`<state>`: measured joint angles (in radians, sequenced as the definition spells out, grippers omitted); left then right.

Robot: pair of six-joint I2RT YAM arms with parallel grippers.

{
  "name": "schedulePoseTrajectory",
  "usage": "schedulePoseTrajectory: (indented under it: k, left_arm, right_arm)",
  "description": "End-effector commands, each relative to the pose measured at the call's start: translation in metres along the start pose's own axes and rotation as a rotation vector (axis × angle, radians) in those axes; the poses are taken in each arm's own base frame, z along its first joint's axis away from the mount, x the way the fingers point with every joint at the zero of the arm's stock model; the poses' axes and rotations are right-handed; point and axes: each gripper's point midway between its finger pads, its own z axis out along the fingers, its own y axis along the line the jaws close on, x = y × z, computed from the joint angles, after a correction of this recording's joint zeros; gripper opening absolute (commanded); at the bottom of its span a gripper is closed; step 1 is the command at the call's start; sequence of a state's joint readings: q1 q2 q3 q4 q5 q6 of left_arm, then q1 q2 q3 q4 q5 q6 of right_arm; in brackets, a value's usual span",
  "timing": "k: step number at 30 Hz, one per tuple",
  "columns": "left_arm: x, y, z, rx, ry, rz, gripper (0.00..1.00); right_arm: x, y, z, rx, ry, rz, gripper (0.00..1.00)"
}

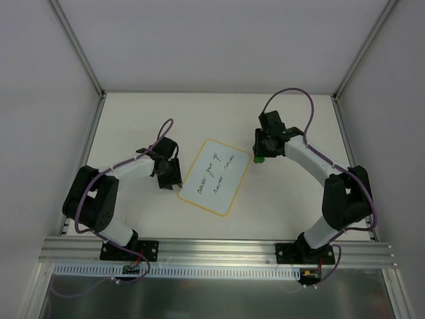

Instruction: Erase the whiteboard

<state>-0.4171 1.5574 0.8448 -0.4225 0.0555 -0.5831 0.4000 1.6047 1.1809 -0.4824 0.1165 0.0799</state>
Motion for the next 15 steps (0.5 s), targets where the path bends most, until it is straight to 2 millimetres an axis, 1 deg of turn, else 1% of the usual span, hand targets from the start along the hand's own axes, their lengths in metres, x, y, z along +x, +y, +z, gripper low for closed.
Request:
schedulePoseTrajectory:
  k: [1,2,3,4,5,6,7,10,11,13,15]
  left_arm:
    - [0.013,0.000,-0.006,0.042,0.025,0.005,0.42]
    - [0.016,0.001,-0.006,0.040,0.030,0.006,0.42]
    - [0.017,0.001,-0.006,0.040,0.028,0.008,0.42]
    - [0.018,0.002,-0.006,0.038,0.030,0.009,0.42]
    - [0.021,0.002,-0.005,0.033,0.037,0.013,0.41]
    - [0.023,0.003,-0.003,0.027,0.045,0.013,0.41]
    - [0.026,0.003,-0.002,0.027,0.052,0.014,0.39]
    - [0.030,0.004,0.001,0.015,0.061,0.019,0.35]
    - [0.030,0.004,0.001,0.012,0.061,0.019,0.32]
    - [0.030,0.005,0.002,0.005,0.060,0.023,0.29]
    - [0.031,0.006,0.002,0.002,0.060,0.026,0.27]
  right_arm:
    - [-0.011,0.029,-0.006,-0.028,-0.039,-0.010,0.10]
    - [-0.014,0.037,-0.006,-0.037,-0.046,-0.024,0.09]
    - [-0.012,0.050,-0.007,-0.055,-0.044,-0.051,0.09]
    - [-0.009,0.055,-0.001,-0.054,-0.029,-0.062,0.09]
    - [-0.008,0.061,0.000,-0.058,-0.028,-0.075,0.09]
    - [-0.009,0.072,0.000,-0.071,-0.034,-0.091,0.10]
    - [-0.006,0.075,0.007,-0.064,-0.019,-0.101,0.09]
    - [-0.005,0.088,0.015,-0.073,-0.006,-0.123,0.09]
    - [-0.001,0.090,0.024,-0.065,0.012,-0.131,0.09]
    - [-0.002,0.094,0.029,-0.059,0.013,-0.140,0.09]
    - [0.003,0.094,0.039,-0.043,0.031,-0.152,0.08]
